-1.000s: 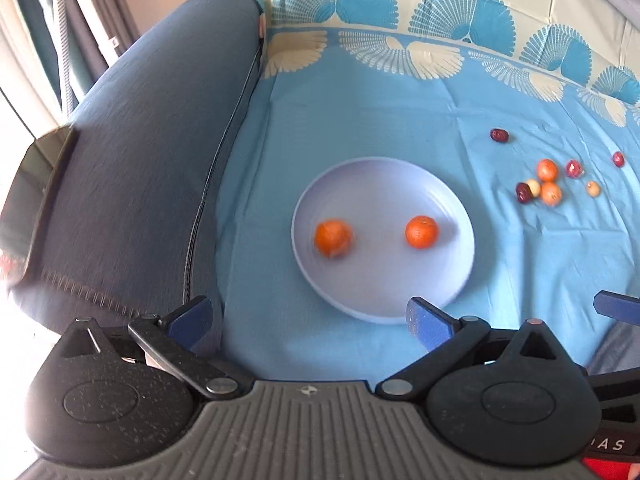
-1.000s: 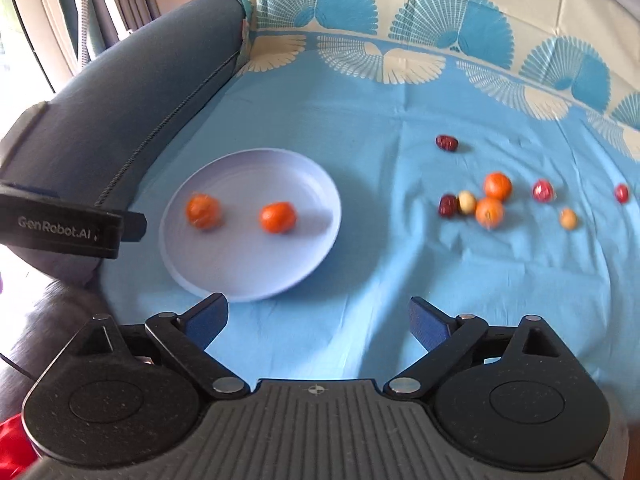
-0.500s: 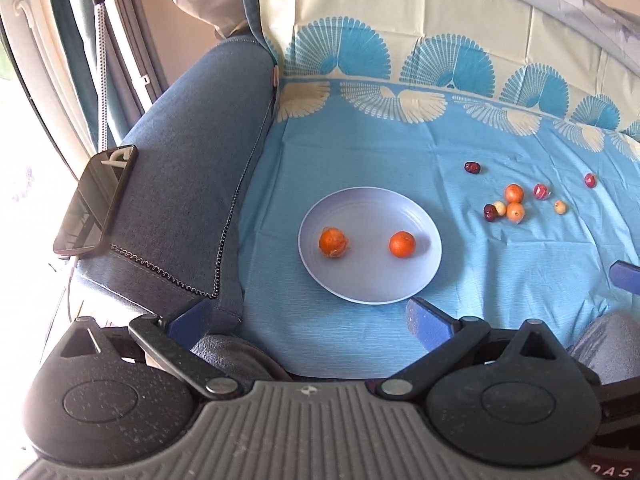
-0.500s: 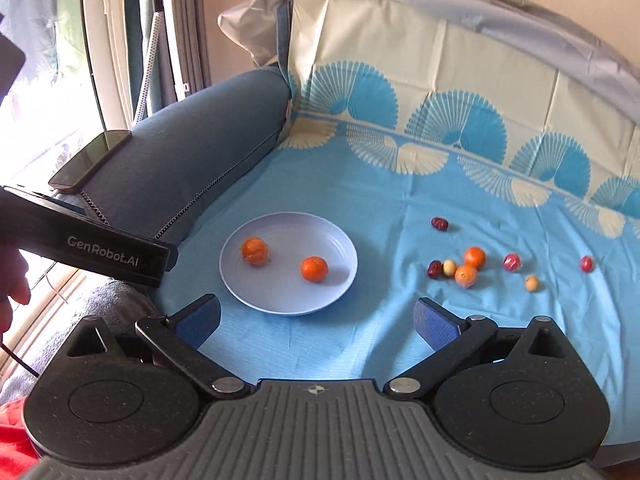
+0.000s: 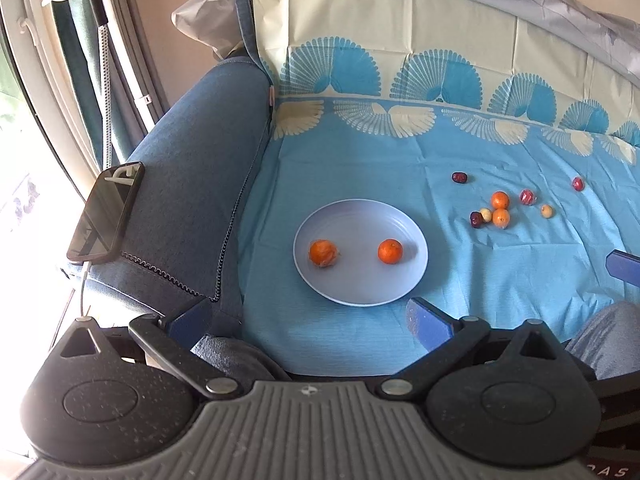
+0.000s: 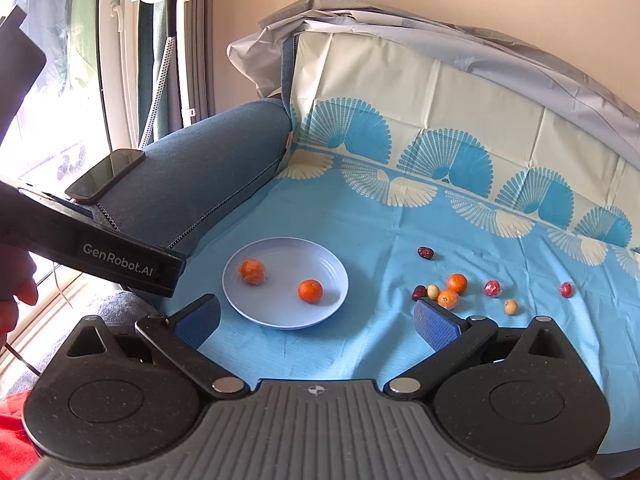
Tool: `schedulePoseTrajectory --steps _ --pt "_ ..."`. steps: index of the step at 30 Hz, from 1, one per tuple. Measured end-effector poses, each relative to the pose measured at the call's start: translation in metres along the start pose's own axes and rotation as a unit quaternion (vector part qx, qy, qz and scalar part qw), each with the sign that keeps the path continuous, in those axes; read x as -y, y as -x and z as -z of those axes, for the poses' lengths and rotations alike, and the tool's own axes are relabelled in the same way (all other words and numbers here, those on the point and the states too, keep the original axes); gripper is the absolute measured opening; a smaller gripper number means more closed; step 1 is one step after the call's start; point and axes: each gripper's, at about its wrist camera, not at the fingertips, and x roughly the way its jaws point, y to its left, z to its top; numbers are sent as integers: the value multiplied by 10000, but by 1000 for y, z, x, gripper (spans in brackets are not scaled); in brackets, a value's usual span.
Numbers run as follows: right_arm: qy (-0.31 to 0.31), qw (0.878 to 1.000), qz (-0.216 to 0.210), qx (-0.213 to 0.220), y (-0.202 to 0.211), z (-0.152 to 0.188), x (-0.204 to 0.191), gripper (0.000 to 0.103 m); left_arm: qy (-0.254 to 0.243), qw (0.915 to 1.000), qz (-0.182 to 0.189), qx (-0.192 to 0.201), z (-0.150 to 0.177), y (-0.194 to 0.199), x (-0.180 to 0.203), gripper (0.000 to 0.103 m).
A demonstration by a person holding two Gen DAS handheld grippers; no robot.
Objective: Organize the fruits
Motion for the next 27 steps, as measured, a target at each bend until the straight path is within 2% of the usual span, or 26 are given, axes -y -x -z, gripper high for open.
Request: schedulePoseTrajectory --steps 10,27 --pt "-257 9992 -168 -241 -27 4 14 102 -21 9997 0 -252 -15 -27 3 103" --pt "-985 9922 -224 -724 -87 8 60 102 -365 9965 28 -752 -51 -95 40 103"
